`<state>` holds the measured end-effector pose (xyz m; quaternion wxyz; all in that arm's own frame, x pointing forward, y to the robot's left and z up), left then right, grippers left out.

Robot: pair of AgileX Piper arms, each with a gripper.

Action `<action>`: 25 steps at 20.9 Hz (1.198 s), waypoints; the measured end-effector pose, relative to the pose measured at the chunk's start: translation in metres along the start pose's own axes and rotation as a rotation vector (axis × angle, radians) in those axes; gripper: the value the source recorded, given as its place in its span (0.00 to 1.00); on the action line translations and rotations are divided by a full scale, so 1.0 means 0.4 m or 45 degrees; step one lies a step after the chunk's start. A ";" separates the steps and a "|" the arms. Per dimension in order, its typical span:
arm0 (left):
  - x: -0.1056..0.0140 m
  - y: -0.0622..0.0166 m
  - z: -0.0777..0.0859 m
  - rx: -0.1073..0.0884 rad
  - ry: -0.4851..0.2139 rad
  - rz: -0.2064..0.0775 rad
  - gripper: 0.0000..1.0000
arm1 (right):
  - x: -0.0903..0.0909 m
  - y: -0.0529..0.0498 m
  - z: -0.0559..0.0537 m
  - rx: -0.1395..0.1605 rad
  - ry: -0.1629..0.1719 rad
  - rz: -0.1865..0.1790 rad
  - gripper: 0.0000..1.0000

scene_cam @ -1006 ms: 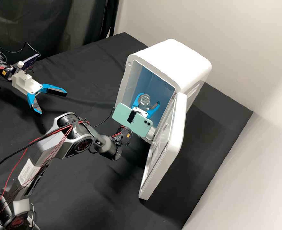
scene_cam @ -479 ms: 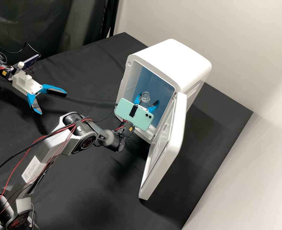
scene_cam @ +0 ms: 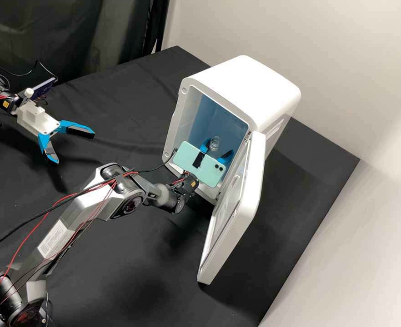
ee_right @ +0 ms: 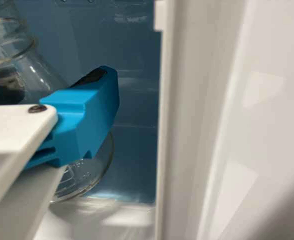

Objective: Place the flask in the incubator

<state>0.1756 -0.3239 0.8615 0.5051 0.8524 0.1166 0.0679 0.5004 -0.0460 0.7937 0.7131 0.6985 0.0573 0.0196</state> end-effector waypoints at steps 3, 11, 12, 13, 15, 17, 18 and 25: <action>0.001 0.000 0.002 0.001 -0.006 -0.002 1.00 | 0.024 0.005 0.005 -0.010 -0.014 0.000 0.00; 0.003 -0.001 0.006 0.002 -0.012 -0.003 1.00 | 0.091 0.045 -0.003 -0.035 -0.049 0.018 0.00; 0.003 -0.001 0.006 0.002 -0.012 -0.003 1.00 | 0.097 0.047 -0.005 -0.038 -0.043 0.022 0.00; 0.003 -0.001 0.006 0.002 -0.012 -0.003 1.00 | 0.103 0.046 -0.007 -0.040 -0.044 0.021 0.00; 0.003 -0.001 0.006 0.002 -0.012 -0.003 1.00 | 0.114 0.039 -0.007 -0.042 -0.044 0.016 0.00; 0.003 -0.001 0.006 0.002 -0.012 -0.003 1.00 | 0.121 0.039 -0.010 -0.042 -0.038 0.020 0.00; 0.003 -0.001 0.006 0.002 -0.012 -0.003 1.00 | 0.122 0.037 -0.013 -0.042 -0.035 0.019 0.00; 0.004 0.000 0.007 0.002 -0.014 -0.001 1.00 | 0.127 0.002 -0.026 -0.057 -0.084 -0.066 0.00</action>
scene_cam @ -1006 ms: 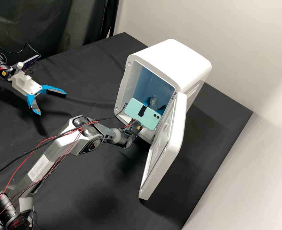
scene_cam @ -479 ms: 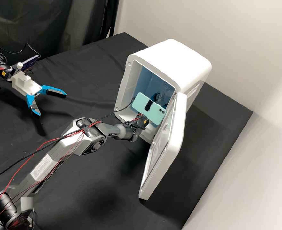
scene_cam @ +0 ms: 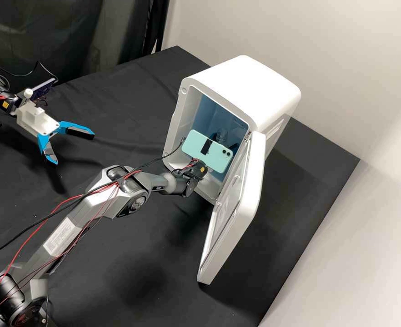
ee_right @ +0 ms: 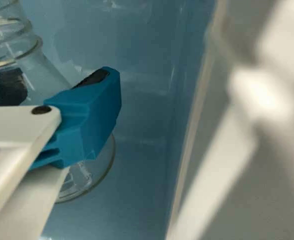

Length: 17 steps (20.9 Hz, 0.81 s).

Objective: Place the flask in the incubator

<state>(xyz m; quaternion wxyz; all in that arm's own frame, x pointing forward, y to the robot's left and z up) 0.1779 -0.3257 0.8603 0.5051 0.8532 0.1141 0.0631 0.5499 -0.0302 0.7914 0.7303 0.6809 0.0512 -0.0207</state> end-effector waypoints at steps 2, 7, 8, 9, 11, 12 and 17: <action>0.000 0.000 0.001 0.000 -0.002 0.000 1.00 | 0.000 -0.002 0.003 0.000 -0.015 -0.010 0.00; 0.002 0.000 0.003 0.001 -0.006 -0.001 1.00 | -0.006 -0.024 0.008 -0.001 -0.033 -0.043 0.00; 0.001 0.000 0.003 0.000 -0.005 -0.001 1.00 | -0.007 -0.026 0.009 0.000 -0.036 -0.047 0.00; 0.001 0.000 0.003 0.000 -0.005 -0.001 1.00 | -0.007 -0.028 0.007 -0.001 -0.034 -0.049 0.00; 0.001 0.000 0.003 0.000 -0.005 -0.001 1.00 | -0.007 -0.029 0.006 0.000 -0.032 -0.048 0.00; 0.001 0.000 0.003 0.000 -0.005 -0.001 1.00 | -0.007 -0.030 0.005 -0.001 -0.031 -0.050 0.00; 0.001 0.000 0.003 0.000 -0.005 -0.001 1.00 | -0.007 -0.030 0.005 -0.001 -0.031 -0.050 0.00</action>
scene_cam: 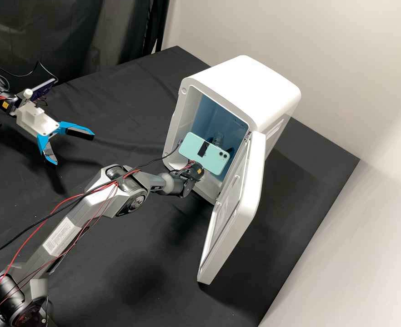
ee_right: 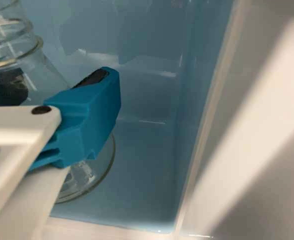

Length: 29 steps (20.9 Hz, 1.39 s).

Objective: Place the flask in the incubator

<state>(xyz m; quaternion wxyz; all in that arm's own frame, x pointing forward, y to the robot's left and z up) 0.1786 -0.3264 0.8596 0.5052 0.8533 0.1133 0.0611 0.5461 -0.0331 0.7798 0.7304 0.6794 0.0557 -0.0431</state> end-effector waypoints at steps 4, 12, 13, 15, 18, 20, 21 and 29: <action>0.000 0.000 0.000 0.000 0.000 0.000 1.00 | 0.000 0.000 0.000 0.000 0.000 0.000 0.00; 0.000 0.000 0.000 0.000 0.000 0.000 1.00 | 0.000 0.000 0.000 0.000 0.000 0.000 0.00; 0.000 0.000 0.000 0.000 0.000 0.000 1.00 | 0.000 0.000 0.000 0.000 0.000 0.000 0.00; 0.000 0.000 0.000 0.000 0.000 0.000 1.00 | 0.000 0.000 0.000 0.000 0.000 0.000 1.00; 0.000 0.000 0.000 0.000 0.000 0.000 1.00 | 0.000 0.000 0.000 0.000 0.000 0.000 1.00; 0.000 0.000 0.000 0.000 0.000 0.000 1.00 | 0.000 0.000 0.000 0.004 -0.001 0.002 1.00; 0.000 0.000 0.000 0.000 0.000 0.000 1.00 | 0.000 0.000 0.000 0.004 -0.001 0.002 1.00; 0.000 0.000 0.000 0.000 0.000 0.000 1.00 | -0.005 -0.012 0.009 0.008 -0.017 -0.016 1.00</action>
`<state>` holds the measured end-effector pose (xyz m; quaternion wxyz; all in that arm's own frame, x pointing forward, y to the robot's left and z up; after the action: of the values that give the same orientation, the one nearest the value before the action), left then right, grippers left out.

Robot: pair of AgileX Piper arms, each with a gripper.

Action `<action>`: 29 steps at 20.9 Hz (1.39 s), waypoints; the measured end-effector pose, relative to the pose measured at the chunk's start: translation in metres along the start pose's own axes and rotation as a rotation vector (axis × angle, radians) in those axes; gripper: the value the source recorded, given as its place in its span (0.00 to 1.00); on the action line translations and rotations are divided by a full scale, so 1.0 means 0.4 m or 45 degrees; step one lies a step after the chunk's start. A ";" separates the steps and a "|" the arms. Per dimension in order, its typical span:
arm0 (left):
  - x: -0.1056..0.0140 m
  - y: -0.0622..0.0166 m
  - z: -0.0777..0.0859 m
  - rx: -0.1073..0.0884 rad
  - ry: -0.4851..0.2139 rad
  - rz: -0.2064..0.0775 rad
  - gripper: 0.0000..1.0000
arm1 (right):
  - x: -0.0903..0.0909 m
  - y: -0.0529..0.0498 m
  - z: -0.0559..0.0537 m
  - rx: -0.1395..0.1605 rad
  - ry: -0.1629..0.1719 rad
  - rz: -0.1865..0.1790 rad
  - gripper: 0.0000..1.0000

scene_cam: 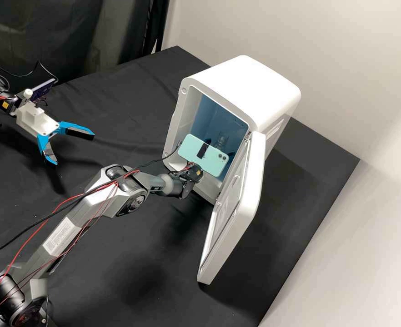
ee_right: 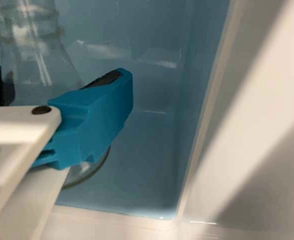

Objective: Place the flask in the incubator

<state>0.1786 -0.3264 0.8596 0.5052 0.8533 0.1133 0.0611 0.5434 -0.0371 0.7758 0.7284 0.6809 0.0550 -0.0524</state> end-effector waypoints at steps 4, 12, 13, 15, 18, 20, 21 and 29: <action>0.000 0.000 0.000 0.000 0.000 0.000 1.00 | 0.000 0.000 0.000 0.000 0.000 0.000 1.00; 0.000 0.000 0.000 0.000 0.000 0.000 1.00 | -0.001 0.004 0.004 0.001 -0.002 0.005 1.00; 0.000 0.000 0.000 0.000 0.000 0.000 1.00 | -0.001 0.006 0.006 0.001 -0.004 0.007 1.00; 0.000 0.000 0.000 0.000 0.000 0.000 1.00 | -0.001 0.006 0.006 0.001 -0.004 0.007 1.00; 0.009 0.005 -0.005 0.005 -0.002 0.007 1.00 | -0.001 0.006 0.006 0.001 -0.004 0.007 1.00; 0.011 0.007 -0.007 0.006 0.000 0.011 1.00 | -0.001 0.006 0.006 0.001 -0.004 0.007 1.00; 0.011 0.007 -0.007 0.006 0.000 0.011 1.00 | -0.001 0.006 0.006 0.009 -0.004 0.007 1.00; 0.011 0.008 -0.007 0.008 -0.001 0.012 1.00 | -0.003 0.009 0.013 0.004 -0.006 0.008 1.00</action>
<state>0.1827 -0.3244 0.8635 0.5023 0.8554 0.1093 0.0630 0.5427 -0.0421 0.7800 0.7277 0.6821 0.0509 -0.0518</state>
